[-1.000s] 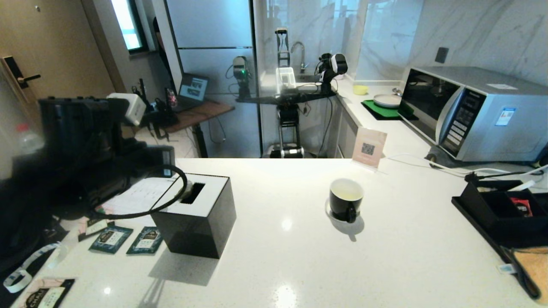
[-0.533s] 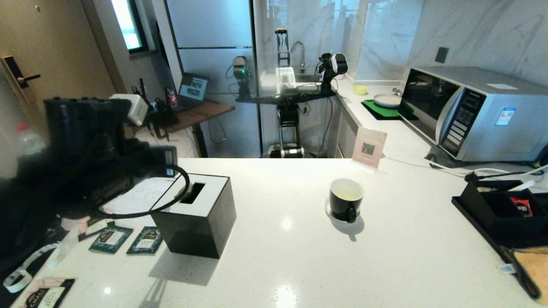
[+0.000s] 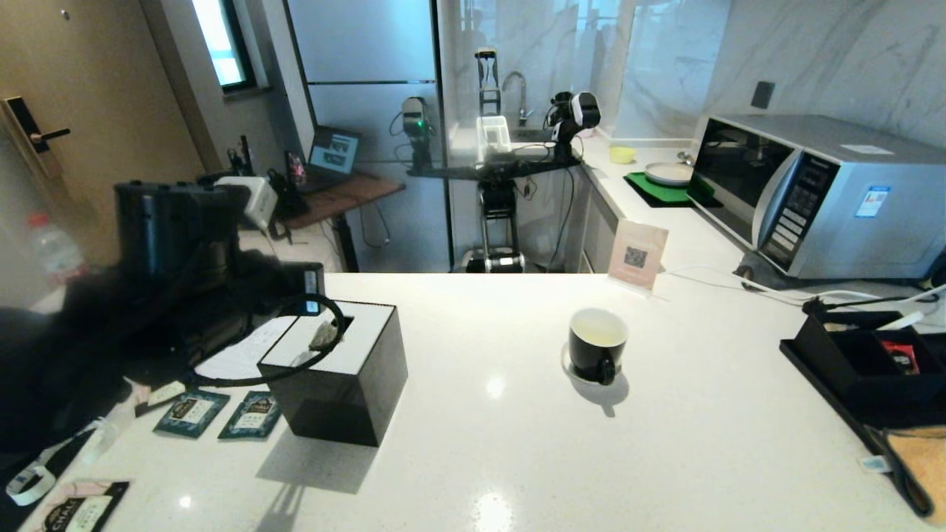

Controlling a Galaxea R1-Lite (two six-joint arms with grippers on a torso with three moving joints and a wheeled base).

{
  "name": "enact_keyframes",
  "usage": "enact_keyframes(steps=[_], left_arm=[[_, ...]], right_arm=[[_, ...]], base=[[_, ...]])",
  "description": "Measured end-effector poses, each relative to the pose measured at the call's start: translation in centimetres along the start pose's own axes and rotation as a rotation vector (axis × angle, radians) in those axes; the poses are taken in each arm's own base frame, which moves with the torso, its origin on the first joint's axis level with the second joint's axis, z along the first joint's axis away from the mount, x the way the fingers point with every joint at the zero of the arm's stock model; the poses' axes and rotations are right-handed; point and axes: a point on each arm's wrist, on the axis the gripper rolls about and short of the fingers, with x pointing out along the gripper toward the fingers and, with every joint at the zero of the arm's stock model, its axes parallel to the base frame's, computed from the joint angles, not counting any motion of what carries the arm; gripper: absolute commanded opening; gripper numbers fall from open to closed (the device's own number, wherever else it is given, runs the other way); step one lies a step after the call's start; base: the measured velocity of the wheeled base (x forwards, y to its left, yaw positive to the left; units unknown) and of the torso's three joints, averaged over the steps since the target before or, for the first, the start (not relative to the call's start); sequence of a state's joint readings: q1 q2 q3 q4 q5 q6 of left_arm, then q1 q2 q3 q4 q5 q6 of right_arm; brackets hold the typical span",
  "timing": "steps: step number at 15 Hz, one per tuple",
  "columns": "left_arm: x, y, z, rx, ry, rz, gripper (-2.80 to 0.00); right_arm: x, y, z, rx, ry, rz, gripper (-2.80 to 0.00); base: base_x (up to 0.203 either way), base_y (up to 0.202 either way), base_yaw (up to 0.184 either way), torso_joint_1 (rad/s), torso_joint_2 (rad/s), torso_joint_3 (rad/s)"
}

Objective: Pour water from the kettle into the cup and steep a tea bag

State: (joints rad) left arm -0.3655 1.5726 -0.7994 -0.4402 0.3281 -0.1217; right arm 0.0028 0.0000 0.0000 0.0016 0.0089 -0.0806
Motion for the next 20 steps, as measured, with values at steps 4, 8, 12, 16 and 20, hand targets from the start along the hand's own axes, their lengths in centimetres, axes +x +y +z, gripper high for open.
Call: enact_keyframes(steps=[4,8,12,16,20], left_arm=[[0.2,-0.4,-0.3,-0.011,0.010,0.008,-2.80],[0.4,-0.3,-1.1,-0.006,0.037,0.014,-2.80],[0.4,-0.2,-1.5,-0.003,0.052,0.014,-2.80],[0.4,-0.2,-1.6,-0.015,0.053,0.017,-2.80],[0.3,-0.2,-1.3,-0.018,0.042,0.017,-2.80]], right_arm=[[0.0,0.0,0.0,0.000,0.000,0.000,-2.80],[0.0,0.0,0.0,0.000,0.000,0.000,-2.80],[0.0,0.0,0.0,0.000,0.000,0.000,-2.80],[0.0,0.0,0.0,0.000,0.000,0.000,-2.80],[0.0,0.0,0.0,0.000,0.000,0.000,-2.80]], base=[[0.000,0.000,0.000,0.000,0.00,0.000],[0.000,0.000,0.000,0.000,0.00,0.000],[0.000,0.000,0.000,0.000,0.00,0.000],[0.000,0.000,0.000,0.000,0.00,0.000],[0.000,0.000,0.000,0.000,0.00,0.000]])
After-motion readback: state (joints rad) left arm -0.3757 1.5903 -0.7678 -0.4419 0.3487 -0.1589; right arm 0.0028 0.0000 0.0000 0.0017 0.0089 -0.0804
